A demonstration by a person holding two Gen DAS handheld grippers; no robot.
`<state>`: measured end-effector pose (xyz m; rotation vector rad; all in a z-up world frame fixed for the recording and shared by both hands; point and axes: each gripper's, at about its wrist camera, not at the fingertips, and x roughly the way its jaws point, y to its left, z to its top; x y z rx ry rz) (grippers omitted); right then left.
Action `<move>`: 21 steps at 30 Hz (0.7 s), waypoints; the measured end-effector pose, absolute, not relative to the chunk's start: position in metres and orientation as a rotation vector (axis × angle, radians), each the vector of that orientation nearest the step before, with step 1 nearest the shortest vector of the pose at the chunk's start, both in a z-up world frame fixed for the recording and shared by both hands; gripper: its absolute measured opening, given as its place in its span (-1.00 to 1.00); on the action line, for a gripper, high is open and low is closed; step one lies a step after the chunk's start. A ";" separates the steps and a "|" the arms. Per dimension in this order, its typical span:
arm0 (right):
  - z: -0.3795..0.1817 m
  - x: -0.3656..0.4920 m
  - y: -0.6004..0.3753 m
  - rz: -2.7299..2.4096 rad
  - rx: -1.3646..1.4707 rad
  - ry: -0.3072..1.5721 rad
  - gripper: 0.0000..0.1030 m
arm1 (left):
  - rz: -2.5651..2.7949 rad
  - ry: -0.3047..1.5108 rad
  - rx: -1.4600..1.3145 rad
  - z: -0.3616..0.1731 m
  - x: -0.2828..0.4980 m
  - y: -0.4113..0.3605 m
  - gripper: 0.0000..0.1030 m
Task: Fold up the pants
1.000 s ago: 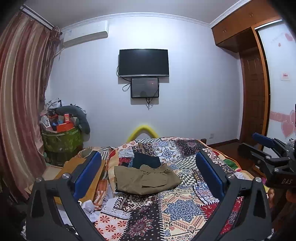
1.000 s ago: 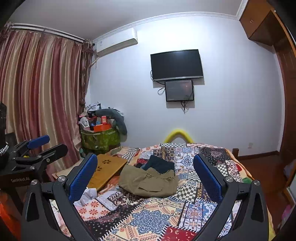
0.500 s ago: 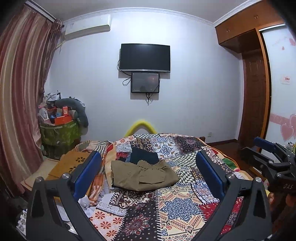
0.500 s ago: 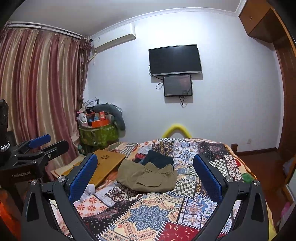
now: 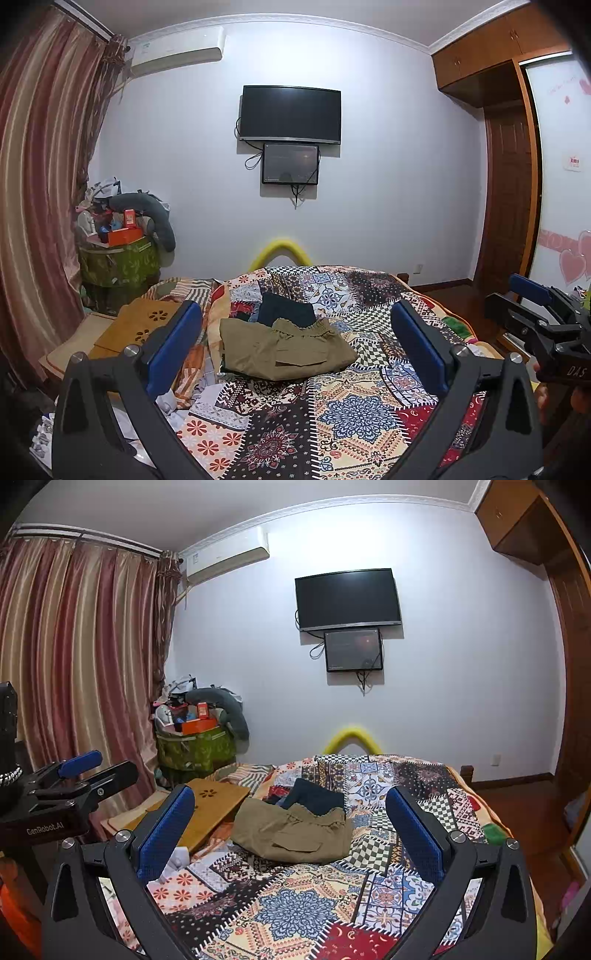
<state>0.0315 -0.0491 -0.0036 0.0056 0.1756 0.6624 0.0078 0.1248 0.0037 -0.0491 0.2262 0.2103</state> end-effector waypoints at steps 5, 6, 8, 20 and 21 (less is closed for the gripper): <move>-0.003 0.030 -0.049 0.658 0.002 0.169 1.00 | 0.208 0.223 -0.047 0.006 0.008 0.125 1.00; -0.002 0.029 -0.049 0.659 0.003 0.168 1.00 | 0.207 0.222 -0.047 0.006 0.007 0.124 1.00; -0.002 0.029 -0.049 0.659 0.003 0.169 1.00 | 0.205 0.222 -0.047 0.006 0.007 0.124 1.00; 0.001 0.028 -0.049 0.655 0.005 0.169 1.00 | 0.193 0.222 -0.052 0.007 0.005 0.121 1.00; 0.000 0.028 -0.049 0.655 0.005 0.169 1.00 | 0.193 0.222 -0.052 0.007 0.006 0.120 1.00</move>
